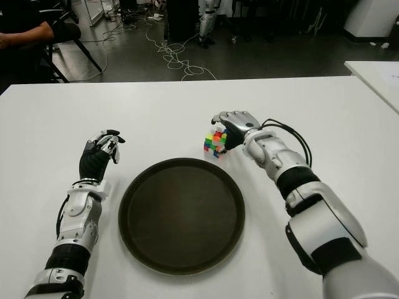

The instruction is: Pick up the Rubik's Cube and put it in the plate

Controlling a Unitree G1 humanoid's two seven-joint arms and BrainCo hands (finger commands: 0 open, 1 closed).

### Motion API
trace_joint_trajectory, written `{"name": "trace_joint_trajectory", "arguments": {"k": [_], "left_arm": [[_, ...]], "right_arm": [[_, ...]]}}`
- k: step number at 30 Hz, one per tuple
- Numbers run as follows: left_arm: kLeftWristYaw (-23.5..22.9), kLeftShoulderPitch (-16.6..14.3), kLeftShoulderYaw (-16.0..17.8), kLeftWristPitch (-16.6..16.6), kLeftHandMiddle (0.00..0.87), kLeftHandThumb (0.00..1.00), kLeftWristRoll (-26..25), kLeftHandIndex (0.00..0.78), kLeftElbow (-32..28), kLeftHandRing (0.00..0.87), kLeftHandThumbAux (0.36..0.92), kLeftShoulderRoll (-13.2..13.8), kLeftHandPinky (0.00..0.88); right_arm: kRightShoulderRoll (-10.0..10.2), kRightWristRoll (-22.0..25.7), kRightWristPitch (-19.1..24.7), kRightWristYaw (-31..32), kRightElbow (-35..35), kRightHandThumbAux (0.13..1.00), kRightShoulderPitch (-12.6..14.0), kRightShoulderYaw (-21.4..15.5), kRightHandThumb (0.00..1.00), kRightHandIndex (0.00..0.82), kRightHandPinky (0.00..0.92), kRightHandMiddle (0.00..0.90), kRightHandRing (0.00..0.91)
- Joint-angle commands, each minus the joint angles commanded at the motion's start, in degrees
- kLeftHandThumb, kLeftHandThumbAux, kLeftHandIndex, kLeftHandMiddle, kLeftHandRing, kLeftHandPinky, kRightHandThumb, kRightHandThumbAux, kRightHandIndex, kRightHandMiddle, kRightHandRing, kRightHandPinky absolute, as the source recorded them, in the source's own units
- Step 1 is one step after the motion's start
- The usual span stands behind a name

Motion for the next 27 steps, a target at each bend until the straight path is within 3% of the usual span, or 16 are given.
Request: {"name": "trace_joint_trajectory", "arguments": {"k": [27], "left_arm": [[-0.12, -0.16, -0.01, -1.16, 0.532, 0.854, 0.10, 0.417, 0.42, 0.792, 0.663, -0.30, 0.807]], "right_arm": [[0.57, -0.24, -1.77, 0.89, 2.52, 0.801, -0.14, 2.00, 0.000, 0.243, 0.244, 0.258, 0.260]]}}
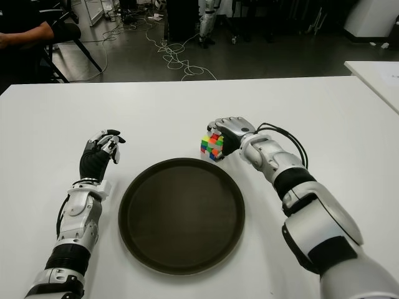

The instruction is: Pick up the Rubik's Cube and put it in the plate

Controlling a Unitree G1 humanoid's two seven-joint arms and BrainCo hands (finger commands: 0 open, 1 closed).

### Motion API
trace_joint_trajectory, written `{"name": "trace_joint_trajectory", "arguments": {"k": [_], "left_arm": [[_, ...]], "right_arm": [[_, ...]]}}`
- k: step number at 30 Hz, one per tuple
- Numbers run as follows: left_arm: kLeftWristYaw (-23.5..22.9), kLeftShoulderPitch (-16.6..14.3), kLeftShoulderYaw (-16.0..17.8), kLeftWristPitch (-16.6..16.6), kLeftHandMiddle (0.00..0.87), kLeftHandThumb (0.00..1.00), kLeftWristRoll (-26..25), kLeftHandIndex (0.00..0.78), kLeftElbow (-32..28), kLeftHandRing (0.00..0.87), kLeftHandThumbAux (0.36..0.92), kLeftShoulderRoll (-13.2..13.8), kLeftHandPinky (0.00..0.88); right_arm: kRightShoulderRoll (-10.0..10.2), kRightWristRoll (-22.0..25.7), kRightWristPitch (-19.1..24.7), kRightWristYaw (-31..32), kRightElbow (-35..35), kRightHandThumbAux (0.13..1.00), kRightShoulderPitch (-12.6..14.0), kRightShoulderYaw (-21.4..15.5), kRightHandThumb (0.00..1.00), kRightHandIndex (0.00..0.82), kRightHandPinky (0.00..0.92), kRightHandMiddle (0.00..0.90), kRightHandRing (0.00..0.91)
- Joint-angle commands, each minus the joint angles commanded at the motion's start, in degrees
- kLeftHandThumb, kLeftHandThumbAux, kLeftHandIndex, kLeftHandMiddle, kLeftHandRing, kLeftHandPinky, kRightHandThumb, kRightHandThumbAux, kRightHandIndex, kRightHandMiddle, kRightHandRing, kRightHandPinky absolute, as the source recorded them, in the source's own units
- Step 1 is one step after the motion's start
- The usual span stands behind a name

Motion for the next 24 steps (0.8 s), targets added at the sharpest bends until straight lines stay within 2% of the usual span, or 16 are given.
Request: {"name": "trace_joint_trajectory", "arguments": {"k": [9, 18, 24], "left_arm": [[0.35, 0.03, -0.02, 0.28, 0.529, 0.855, 0.14, 0.418, -0.25, 0.789, 0.663, -0.14, 0.806], [0.26, 0.25, -0.22, 0.75, 0.528, 0.853, -0.01, 0.413, -0.96, 0.792, 0.665, -0.20, 0.807], [-0.49, 0.26, -0.34, 0.22, 0.532, 0.855, -0.12, 0.417, -0.80, 0.795, 0.663, -0.09, 0.806]], "right_arm": [[0.34, 0.06, -0.07, 0.09, 0.58, 0.811, 0.26, 0.07, 0.000, 0.254, 0.249, 0.266, 0.268], [0.48, 0.19, -0.18, 0.75, 0.90, 0.800, 0.25, 0.03, 0.000, 0.213, 0.188, 0.218, 0.221], [0.69, 0.65, 0.24, 1.11, 0.70, 0.807, 0.45, -0.35, 0.000, 0.222, 0.194, 0.222, 0.223]]}}
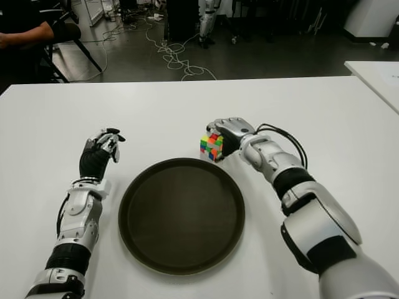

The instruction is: Pick up the Rubik's Cube and put it in the plate

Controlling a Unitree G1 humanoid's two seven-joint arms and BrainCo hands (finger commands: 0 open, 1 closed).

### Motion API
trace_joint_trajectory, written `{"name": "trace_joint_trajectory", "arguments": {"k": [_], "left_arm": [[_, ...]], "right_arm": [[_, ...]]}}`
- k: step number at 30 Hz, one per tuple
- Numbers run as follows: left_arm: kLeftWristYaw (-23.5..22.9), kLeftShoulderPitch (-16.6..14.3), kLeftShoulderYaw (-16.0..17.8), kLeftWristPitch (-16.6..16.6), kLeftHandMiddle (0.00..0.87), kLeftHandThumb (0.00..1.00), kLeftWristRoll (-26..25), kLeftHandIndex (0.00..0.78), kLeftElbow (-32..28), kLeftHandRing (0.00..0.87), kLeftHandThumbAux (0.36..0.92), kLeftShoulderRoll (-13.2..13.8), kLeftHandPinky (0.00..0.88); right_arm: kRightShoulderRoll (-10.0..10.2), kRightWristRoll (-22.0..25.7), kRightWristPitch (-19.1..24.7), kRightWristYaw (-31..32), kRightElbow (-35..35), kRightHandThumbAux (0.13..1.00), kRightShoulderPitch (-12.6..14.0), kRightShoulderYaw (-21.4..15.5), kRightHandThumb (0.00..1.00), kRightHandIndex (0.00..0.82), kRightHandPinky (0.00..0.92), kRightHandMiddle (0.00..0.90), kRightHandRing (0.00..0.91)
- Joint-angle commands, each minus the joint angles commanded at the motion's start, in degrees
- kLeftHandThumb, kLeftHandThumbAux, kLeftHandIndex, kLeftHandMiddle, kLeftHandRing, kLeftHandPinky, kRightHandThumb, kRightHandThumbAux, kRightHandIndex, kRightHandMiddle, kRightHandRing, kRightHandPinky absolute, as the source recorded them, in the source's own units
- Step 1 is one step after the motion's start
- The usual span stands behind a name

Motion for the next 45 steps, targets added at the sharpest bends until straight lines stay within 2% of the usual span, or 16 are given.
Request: {"name": "trace_joint_trajectory", "arguments": {"k": [2, 10, 14, 28, 33, 37, 42, 45], "left_arm": [[-0.25, 0.03, 0.01, -0.10, 0.531, 0.856, -0.09, 0.419, 0.03, 0.795, 0.662, 0.02, 0.806], [-0.29, 0.06, 0.00, -0.09, 0.530, 0.856, 0.12, 0.421, 0.09, 0.791, 0.661, 0.13, 0.808], [0.31, -0.08, 0.00, 0.35, 0.530, 0.856, 0.30, 0.421, -0.01, 0.791, 0.661, 0.01, 0.808], [1.82, -0.02, -0.14, 1.01, 0.536, 0.856, 0.77, 0.417, -0.69, 0.802, 0.662, -0.39, 0.808], [2.27, -0.07, -0.17, 1.24, 0.537, 0.856, 0.97, 0.419, -0.57, 0.801, 0.661, -0.37, 0.808], [2.20, -0.11, -0.21, 1.18, 0.537, 0.856, 0.86, 0.419, -0.43, 0.799, 0.661, -0.33, 0.808], [1.59, -0.12, -0.24, 0.48, 0.533, 0.856, 0.63, 0.419, -0.15, 0.795, 0.662, -0.27, 0.807], [1.30, -0.14, -0.17, 0.31, 0.534, 0.856, 0.49, 0.420, 0.15, 0.793, 0.662, -0.22, 0.803]], "right_arm": [[0.00, 0.19, -0.35, -0.11, 0.03, 0.814, 0.10, -0.12, 0.000, 0.241, 0.219, 0.239, 0.241], [-0.10, 0.31, -0.86, 0.73, 0.11, 0.814, 0.04, 0.10, 0.000, 0.235, 0.187, 0.235, 0.234], [-0.17, 0.39, -1.16, 1.03, 0.30, 0.810, 0.11, 0.21, 0.000, 0.240, 0.202, 0.238, 0.237], [-0.09, 0.99, -2.62, 0.13, 1.43, 0.832, 0.72, -0.09, 0.000, 0.310, 0.338, 0.337, 0.348], [0.05, 1.27, -3.24, -0.39, 2.12, 0.855, 0.82, -0.09, 0.000, 0.389, 0.448, 0.441, 0.461], [0.07, 1.53, -3.77, -0.54, 2.51, 0.864, 0.78, -0.01, 0.000, 0.425, 0.480, 0.491, 0.505], [0.14, 1.74, -3.94, -0.16, 2.69, 0.867, 0.70, -0.07, 0.000, 0.423, 0.482, 0.494, 0.501], [0.18, 1.80, -3.71, 0.21, 2.79, 0.851, 0.65, -0.09, 0.000, 0.378, 0.449, 0.447, 0.463]]}}
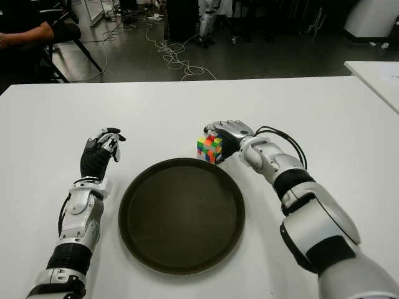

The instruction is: Pick up the Rubik's Cube and put it in the plate

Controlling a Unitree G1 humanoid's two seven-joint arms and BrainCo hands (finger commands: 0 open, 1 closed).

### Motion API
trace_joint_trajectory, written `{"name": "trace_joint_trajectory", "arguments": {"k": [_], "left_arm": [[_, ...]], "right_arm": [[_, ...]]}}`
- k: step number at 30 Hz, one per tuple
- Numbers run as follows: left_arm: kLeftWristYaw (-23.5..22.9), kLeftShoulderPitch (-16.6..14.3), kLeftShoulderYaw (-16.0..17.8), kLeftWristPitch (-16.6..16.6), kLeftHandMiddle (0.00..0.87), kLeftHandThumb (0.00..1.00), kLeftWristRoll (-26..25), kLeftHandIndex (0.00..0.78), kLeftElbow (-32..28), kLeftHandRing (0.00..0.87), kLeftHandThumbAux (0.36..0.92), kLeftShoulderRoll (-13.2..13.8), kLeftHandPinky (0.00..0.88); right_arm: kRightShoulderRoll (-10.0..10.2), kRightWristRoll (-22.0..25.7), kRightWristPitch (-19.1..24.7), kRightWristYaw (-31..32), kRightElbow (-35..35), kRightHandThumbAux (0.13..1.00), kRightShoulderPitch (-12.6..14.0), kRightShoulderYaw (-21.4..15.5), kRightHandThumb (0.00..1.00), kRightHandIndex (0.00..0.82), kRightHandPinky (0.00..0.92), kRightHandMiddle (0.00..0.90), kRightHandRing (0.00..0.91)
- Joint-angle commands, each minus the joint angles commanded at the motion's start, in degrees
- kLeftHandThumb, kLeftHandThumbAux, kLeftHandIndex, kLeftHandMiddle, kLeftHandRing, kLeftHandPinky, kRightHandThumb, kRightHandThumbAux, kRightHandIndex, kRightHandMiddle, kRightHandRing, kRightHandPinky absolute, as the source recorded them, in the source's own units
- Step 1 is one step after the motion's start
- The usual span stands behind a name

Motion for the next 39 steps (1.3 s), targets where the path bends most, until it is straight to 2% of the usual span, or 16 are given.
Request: {"name": "trace_joint_trajectory", "arguments": {"k": [10, 18, 34, 39], "left_arm": [[-0.30, -0.04, 0.09, -0.37, 0.533, 0.856, -0.07, 0.421, 0.16, 0.792, 0.661, -0.15, 0.804], [0.30, -0.13, -0.03, -1.30, 0.533, 0.857, 0.71, 0.423, 0.44, 0.791, 0.660, -0.06, 0.804], [0.40, 0.13, 0.09, -0.66, 0.536, 0.856, 0.54, 0.418, -0.22, 0.798, 0.661, -0.21, 0.809], [0.21, 0.26, 0.16, -0.74, 0.536, 0.855, 0.25, 0.418, -0.38, 0.798, 0.662, -0.36, 0.808]], "right_arm": [[-0.05, -0.10, -0.28, -0.64, 0.08, 0.841, 0.26, 0.08, 0.000, 0.382, 0.439, 0.435, 0.453], [-0.16, -0.32, -0.25, -0.44, 0.02, 0.804, 0.14, 0.29, 0.000, 0.310, 0.371, 0.363, 0.385], [0.21, 0.26, -0.49, -1.57, 0.40, 0.827, 0.51, -0.22, 0.000, 0.352, 0.406, 0.384, 0.419], [0.24, 0.41, -0.18, -1.22, 0.27, 0.808, 0.45, -0.32, 0.000, 0.290, 0.296, 0.301, 0.311]]}}
